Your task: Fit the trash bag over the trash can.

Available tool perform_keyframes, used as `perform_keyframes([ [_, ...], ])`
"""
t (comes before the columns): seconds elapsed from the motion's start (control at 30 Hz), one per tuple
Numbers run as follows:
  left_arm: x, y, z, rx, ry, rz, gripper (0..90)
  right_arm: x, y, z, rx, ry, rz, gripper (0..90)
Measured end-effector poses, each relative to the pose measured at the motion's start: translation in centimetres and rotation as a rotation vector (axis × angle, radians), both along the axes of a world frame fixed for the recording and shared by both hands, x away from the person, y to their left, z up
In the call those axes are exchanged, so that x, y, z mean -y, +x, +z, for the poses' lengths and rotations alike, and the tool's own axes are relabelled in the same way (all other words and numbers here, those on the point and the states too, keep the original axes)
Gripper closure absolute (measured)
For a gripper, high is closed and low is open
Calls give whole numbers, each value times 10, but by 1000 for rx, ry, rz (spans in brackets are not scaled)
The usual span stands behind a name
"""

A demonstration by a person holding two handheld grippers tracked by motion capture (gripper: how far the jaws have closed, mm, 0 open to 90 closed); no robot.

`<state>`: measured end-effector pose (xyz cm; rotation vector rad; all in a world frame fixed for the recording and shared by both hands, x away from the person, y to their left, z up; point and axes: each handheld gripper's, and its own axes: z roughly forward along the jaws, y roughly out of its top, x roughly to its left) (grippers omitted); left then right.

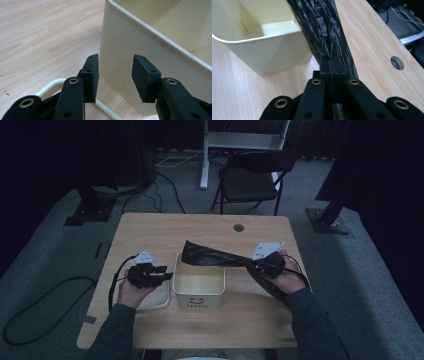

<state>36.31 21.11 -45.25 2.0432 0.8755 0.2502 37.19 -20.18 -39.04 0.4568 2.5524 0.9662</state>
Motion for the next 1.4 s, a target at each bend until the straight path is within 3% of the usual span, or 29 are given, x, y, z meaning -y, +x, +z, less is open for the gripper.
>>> perform_keyframes([
  [0.13,-1,-3,9,18,-5,0,577,-2,0,-2,-3,-4,8,900],
  [0.43,2,-11,41,65,-67,-41,573,-5,-1,-4,-5,-19,38,900],
  [0.77,17,-3,61,84,-84,-82,566,-8,-3,-6,-8,-30,57,900],
  [1.23,39,2,50,44,-30,-124,565,-2,-10,1,5,4,98,900],
  [1.4,41,2,48,38,-24,-130,566,2,-11,6,9,47,114,900],
])
